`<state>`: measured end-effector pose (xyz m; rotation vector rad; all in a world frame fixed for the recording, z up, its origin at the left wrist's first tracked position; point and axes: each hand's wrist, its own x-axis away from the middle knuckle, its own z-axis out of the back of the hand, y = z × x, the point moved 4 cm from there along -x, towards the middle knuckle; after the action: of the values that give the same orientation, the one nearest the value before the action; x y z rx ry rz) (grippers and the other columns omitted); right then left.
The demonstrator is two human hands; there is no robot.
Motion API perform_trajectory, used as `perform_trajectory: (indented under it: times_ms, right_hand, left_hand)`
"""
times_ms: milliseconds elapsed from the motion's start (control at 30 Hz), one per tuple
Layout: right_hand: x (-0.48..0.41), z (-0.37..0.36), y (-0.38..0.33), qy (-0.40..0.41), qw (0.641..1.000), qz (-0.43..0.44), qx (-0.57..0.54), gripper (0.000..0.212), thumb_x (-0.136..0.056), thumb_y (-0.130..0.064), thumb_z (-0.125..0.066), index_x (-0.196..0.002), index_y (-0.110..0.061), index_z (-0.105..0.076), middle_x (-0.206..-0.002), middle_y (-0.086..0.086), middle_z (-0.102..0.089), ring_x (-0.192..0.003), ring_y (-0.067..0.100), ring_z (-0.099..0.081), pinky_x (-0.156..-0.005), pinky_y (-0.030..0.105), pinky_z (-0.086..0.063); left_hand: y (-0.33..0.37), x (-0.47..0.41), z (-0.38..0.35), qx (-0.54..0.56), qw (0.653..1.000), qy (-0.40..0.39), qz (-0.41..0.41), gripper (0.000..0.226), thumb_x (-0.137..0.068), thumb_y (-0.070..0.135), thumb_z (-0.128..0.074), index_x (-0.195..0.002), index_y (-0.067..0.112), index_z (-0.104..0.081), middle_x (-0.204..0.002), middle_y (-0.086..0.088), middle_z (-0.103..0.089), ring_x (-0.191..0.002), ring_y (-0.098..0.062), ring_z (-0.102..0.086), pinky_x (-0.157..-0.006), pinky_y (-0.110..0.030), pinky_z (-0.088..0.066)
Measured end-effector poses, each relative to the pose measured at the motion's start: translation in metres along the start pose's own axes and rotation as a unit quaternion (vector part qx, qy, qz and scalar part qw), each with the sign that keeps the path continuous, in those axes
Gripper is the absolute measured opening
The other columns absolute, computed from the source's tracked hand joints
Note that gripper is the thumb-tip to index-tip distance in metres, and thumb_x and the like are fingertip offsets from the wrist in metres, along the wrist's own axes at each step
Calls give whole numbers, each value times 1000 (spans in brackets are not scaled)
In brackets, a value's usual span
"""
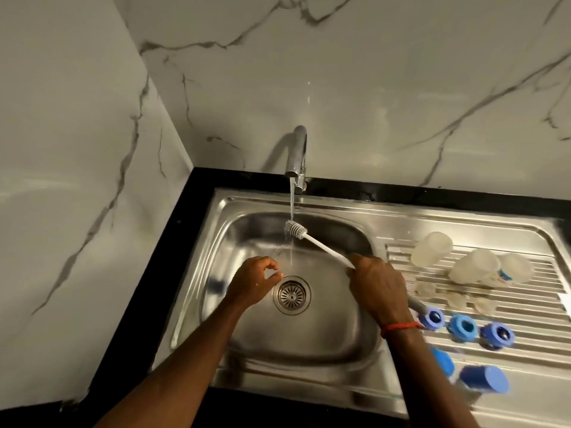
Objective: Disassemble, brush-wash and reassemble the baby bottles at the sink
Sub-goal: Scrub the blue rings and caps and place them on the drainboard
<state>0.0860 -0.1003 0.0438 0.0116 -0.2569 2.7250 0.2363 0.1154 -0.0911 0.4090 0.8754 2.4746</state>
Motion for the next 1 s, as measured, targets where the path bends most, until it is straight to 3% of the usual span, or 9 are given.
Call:
perform_trajectory:
  times_ms: [167, 333, 433, 667, 800, 867, 1000]
  right_hand:
    - [-20, -23, -12, -4, 999, -18, -33, 25, -99, -33, -57, -119, -23, -67, -98, 6, -71, -83, 25, -68, -68, 29, -48]
    - [-27, -29, -16, 2, 997, -27, -68, 22, -96, -27, -63, -115, -18, -69, -87, 10, -72, -73, 28, -67, -62, 30, -49]
    - [-27, -29, -12, 1, 997, -29, -73, 22, -95, -27, -65, -115, -19, -69, -88, 10, -72, -75, 29, -68, -62, 29, -49]
    - [-18, -22, -3, 0, 997, -7, -77, 27, -95, -29, -64, -121, -24, -68, -91, 9, -74, -79, 30, -70, -64, 26, -43]
    - [-10, -19, 0, -32, 999, 0, -30, 28, -98, -34, -57, -124, -26, -64, -94, 7, -72, -79, 25, -68, -62, 25, -39]
    - [-5, -13, 0, -12, 1000, 2, -27, 32, -97, -31, -60, -129, -27, -63, -94, 9, -72, -79, 28, -68, -62, 26, -38]
    - [3, -12, 4, 2, 997, -3, -83, 40, -95, -25, -64, -134, -23, -61, -98, 13, -73, -81, 31, -69, -67, 34, -53]
  left_hand:
    - [-45, -17, -5, -87, 992, -52, 81, 37, -81, 47, -76, -111, 29, -64, -128, 4, -58, -120, -22, -51, -96, -42, -47]
    - [-75, -26, -16, -98, 983, -95, 119, 47, -77, 28, -78, -121, 31, -63, -137, -1, -49, -120, -27, -49, -98, -42, -47]
    - [-86, -27, -24, -83, 983, -108, 121, 48, -77, 19, -78, -123, 28, -66, -130, -6, -55, -116, -27, -56, -96, -35, -49]
    - [-92, -27, -32, -64, 981, -84, 160, 28, -86, 12, -63, -111, 17, -72, -118, -4, -68, -105, -22, -64, -88, -29, -52]
    - [-83, -30, -23, 30, 982, 0, 186, 21, -82, 14, -68, -103, 16, -72, -102, -5, -71, -93, -24, -66, -74, -25, -46]
    - [-72, -32, -17, 183, 948, 71, 249, 11, -86, 13, -66, -95, 15, -71, -99, -11, -72, -87, -27, -67, -71, -28, -51]
    - [-30, -41, -19, 546, 752, 98, 356, 8, -93, 13, -61, -87, 11, -67, -86, -20, -67, -58, -23, -61, -54, -26, -52]
